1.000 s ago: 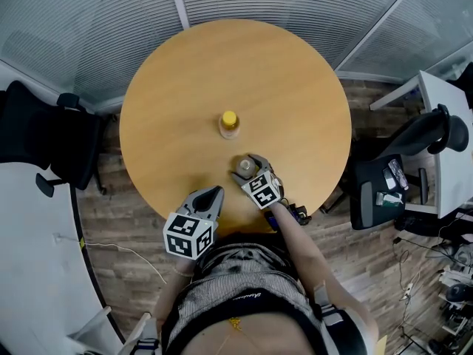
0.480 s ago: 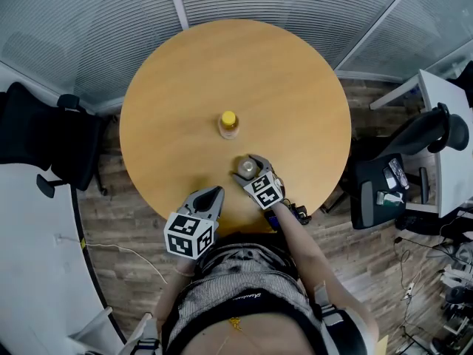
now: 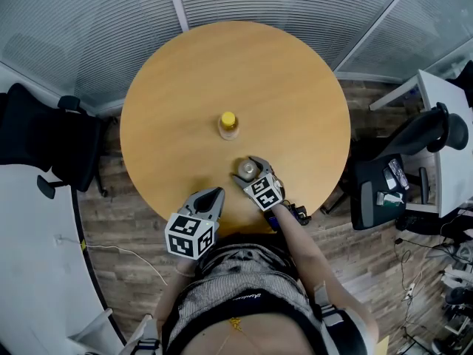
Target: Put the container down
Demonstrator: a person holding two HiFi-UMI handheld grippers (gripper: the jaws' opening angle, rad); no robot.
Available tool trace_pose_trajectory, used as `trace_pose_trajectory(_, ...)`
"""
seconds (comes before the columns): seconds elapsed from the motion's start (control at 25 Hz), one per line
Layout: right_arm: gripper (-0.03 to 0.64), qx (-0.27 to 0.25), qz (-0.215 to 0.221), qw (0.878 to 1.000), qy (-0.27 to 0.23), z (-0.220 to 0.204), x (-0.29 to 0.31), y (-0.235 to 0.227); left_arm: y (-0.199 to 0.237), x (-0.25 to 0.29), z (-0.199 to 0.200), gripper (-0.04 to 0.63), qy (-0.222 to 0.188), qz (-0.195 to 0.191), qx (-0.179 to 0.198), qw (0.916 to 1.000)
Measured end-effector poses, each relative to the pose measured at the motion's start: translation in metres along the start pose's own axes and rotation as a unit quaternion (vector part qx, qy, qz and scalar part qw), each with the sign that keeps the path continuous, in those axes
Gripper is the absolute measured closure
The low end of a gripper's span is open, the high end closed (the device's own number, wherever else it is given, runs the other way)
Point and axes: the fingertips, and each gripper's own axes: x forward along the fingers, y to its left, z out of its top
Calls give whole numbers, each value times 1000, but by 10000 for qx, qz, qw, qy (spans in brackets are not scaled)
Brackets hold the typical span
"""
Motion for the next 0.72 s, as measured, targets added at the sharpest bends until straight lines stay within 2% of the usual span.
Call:
trace_pose_trajectory(0.24, 270, -225, -75, 9997, -20, 1, -1, 1, -2, -2, -1, 574, -10, 7, -6, 10000)
trace_pose_trajectory(0.72, 270, -170, -175, 9997, -88, 1, 0, 1, -5, -6, -3, 575, -44, -20, 44, 10000)
